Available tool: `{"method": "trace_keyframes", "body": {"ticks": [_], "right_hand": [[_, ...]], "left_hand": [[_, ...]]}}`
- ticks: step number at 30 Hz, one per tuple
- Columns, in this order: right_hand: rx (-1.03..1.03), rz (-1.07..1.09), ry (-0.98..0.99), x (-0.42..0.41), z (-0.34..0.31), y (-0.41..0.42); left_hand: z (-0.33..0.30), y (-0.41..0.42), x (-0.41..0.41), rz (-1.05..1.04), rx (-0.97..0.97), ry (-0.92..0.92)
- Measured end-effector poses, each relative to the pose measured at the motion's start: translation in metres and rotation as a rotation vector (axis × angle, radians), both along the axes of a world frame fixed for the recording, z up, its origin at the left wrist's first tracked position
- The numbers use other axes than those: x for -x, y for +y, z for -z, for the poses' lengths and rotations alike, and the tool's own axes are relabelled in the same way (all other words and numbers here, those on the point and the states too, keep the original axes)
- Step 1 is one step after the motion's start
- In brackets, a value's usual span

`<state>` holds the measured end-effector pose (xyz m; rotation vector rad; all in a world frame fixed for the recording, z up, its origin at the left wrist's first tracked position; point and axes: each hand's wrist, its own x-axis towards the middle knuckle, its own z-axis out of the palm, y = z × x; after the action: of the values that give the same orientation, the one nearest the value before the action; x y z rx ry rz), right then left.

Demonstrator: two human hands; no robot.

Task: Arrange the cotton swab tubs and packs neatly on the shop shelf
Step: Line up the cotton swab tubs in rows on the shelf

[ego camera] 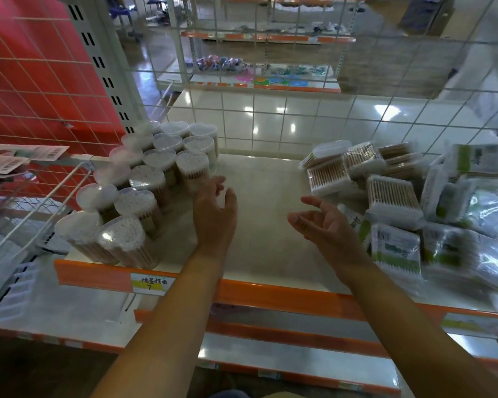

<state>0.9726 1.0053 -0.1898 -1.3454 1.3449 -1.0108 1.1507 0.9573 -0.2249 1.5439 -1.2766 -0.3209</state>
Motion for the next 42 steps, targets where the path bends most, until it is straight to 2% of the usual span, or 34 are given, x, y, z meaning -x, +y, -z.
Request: {"method": "trace_keyframes", "body": {"ticks": [3, 8, 13, 21, 29, 42], "right_hand": [[0.073, 0.006, 0.089, 0.008, -0.007, -0.002], [0.256, 0.007, 0.402, 0.028, -0.015, -0.003], [0.372, 0.044, 0.494, 0.051, -0.025, 0.002], [0.391, 0.103, 0.606, 0.102, -0.034, 0.019], [0.384, 0.173, 0.738, 0.159, -0.035, 0.032], [0.31, 0.248, 0.935, 0.241, -0.031, 0.042]], "left_hand": [[-0.004, 0.004, 0.019, 0.123, 0.02, -0.113], [-0.016, 0.012, 0.066, 0.315, 0.069, -0.282], [-0.031, 0.022, 0.11, 0.415, 0.108, -0.367], [-0.038, 0.029, 0.167, 0.513, 0.155, -0.444], [-0.049, 0.042, 0.222, 0.574, 0.093, -0.458], [-0.047, 0.043, 0.298, 0.695, 0.137, -0.588]]}}
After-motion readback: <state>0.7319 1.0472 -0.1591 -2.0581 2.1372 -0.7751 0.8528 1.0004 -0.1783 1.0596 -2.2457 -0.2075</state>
